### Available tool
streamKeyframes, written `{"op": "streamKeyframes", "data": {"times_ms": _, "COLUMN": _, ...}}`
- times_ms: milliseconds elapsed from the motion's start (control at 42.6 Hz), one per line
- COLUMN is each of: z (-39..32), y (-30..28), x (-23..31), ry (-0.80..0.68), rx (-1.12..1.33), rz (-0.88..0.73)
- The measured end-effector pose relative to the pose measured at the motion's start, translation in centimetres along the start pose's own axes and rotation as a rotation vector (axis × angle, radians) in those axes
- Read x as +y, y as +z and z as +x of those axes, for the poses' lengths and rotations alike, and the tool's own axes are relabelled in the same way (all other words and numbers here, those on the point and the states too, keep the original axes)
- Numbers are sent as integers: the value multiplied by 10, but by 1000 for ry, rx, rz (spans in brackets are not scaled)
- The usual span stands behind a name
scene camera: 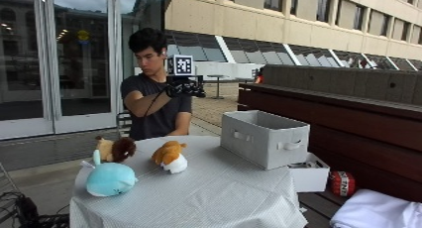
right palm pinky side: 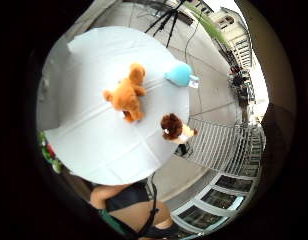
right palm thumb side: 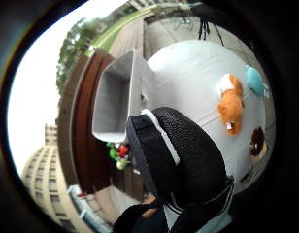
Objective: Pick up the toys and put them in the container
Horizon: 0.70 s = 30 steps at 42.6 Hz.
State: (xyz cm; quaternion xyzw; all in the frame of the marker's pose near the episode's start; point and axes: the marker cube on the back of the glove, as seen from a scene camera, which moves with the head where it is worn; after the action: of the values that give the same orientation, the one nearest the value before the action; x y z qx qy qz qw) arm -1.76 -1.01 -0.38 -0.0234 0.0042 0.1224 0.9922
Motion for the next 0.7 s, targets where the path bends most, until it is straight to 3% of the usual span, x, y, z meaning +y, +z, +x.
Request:
{"op": "streamKeyframes", "data": {"times_ms": 70, "z": 9, "y": 2, "x": 3, "ry": -169, "rx": 7, "rz": 31}}
{"op": "streamKeyframes", "data": {"times_ms": 117, "z": 12, "y": 3, "x": 5, "ry": -205, "rx": 14, "rz": 46}}
{"op": "streamKeyframes", "data": {"times_ms": 235, "z": 18, "y": -2, "x": 13, "ry": -77, "rx": 38, "rz": 1}}
{"op": "streamKeyframes", "data": {"times_ms": 352, "z": 50, "y": -13, "x": 17, "ry": -162, "rx": 68, "rz": 63}}
{"op": "streamKeyframes", "data": {"times_ms": 469, "z": 84, "y": -29, "x": 23, "ry": 94, "rx": 100, "rz": -68}}
{"op": "streamKeyframes", "data": {"times_ms": 587, "z": 150, "y": -19, "x": 9, "ry": -49, "rx": 128, "rz": 30}}
{"op": "streamKeyframes", "data": {"times_ms": 704, "z": 196, "y": 2, "x": 5, "ry": 41, "rx": 129, "rz": 32}}
